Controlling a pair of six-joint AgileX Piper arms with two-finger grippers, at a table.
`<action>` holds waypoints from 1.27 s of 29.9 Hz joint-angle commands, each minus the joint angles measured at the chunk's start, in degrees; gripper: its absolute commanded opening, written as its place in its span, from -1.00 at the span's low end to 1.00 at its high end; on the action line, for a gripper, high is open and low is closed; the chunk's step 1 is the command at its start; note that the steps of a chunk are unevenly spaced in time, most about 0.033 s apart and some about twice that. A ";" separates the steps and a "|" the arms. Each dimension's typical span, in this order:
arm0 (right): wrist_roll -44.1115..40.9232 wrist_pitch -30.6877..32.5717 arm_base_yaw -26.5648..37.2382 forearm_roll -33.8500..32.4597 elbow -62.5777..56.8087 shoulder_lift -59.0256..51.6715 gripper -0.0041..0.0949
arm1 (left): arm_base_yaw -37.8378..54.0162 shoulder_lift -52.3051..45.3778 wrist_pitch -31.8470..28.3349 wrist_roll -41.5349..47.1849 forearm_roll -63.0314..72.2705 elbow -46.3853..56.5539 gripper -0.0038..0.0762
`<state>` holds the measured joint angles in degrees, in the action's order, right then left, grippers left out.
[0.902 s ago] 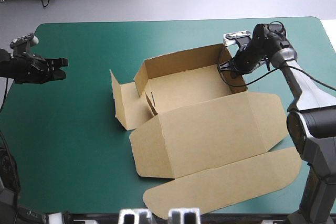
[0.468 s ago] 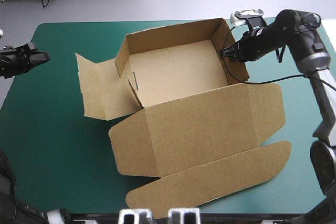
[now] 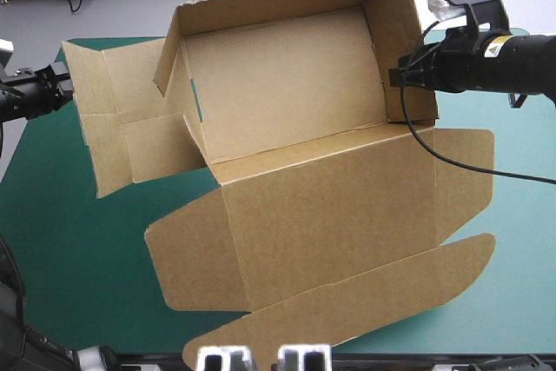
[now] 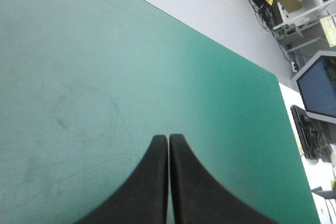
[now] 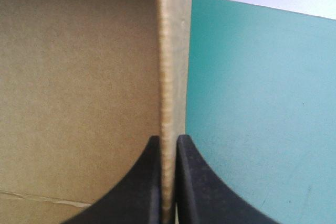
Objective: Fold the box
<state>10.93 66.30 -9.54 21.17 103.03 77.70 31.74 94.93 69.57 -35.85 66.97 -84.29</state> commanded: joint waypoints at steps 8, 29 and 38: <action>-1.88 -8.79 0.13 3.06 1.79 -0.81 -0.96 | -5.83 -9.09 4.24 -0.42 10.04 -1.55 -0.91; -0.33 -12.45 0.13 5.20 1.79 5.49 -0.95 | -16.69 -16.26 4.24 0.20 12.56 -1.55 -0.91; 0.05 -13.37 0.13 4.98 1.79 7.26 -0.95 | -17.80 -18.33 4.24 0.60 12.45 -1.55 -0.91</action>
<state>11.16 57.70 -9.54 23.50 102.97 86.51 14.31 79.49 70.48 -35.71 74.86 -84.23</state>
